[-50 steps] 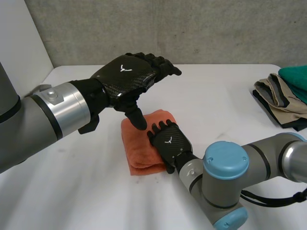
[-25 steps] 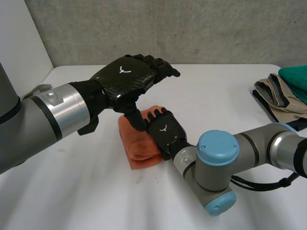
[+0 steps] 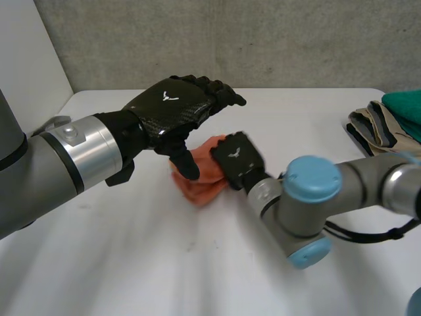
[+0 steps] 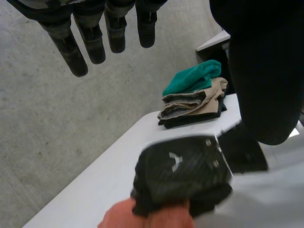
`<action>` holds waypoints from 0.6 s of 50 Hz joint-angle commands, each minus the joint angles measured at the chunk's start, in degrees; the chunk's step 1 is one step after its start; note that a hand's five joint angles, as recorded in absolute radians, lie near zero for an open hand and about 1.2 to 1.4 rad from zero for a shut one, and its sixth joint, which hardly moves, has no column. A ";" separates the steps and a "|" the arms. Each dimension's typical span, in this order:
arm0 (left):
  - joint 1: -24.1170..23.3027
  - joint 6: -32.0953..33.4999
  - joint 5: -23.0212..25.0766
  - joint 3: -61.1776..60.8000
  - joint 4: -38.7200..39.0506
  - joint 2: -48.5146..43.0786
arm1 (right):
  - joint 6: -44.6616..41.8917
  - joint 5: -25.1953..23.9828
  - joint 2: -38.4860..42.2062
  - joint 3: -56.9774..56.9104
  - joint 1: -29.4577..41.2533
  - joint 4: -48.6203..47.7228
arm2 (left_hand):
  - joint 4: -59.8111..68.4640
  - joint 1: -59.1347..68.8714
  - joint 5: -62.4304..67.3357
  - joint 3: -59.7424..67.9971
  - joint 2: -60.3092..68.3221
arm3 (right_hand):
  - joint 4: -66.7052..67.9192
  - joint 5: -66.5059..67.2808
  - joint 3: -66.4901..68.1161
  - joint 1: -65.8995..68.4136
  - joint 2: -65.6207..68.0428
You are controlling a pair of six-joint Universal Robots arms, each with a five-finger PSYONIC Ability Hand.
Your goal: Fold the laundry.
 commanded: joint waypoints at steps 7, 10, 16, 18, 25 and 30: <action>0.01 -0.03 0.00 -0.05 0.00 0.01 | -0.48 -13.05 -6.89 0.19 -16.26 -2.09 | -1.56 -0.82 -2.65 -1.86 -1.59 | 12.28 18.04 14.35 30.02 13.84; 0.01 -0.03 0.00 0.04 0.00 0.01 | 0.22 -15.08 -7.68 -4.03 -18.90 -5.24 | -1.39 -0.65 -2.48 -1.69 -1.43 | 12.28 18.04 14.35 30.02 13.84; 0.10 -0.03 0.00 0.04 0.17 0.01 | 3.56 -14.65 -9.44 -11.86 -24.00 -11.76 | -1.39 -0.65 -2.48 -1.69 -1.43 | 12.28 18.04 14.35 30.02 13.84; 0.10 -0.03 -0.09 0.04 0.17 0.09 | 7.32 -14.56 -9.71 -15.71 -26.98 -13.08 | -1.39 -0.65 -2.48 -1.69 -1.43 | 12.28 18.04 14.35 30.02 13.84; 0.10 -0.03 0.00 -0.05 0.17 0.01 | 16.22 -15.53 -8.39 -24.96 -35.87 -14.14 | -1.39 -0.65 -2.48 -1.69 -1.43 | 12.28 18.04 14.35 30.02 13.84; 0.10 -0.03 0.00 -0.05 0.17 0.01 | 17.27 -17.72 -5.58 -28.21 -43.59 -15.01 | -1.39 -0.65 -2.48 -1.69 -1.43 | 12.28 18.04 14.35 30.02 13.84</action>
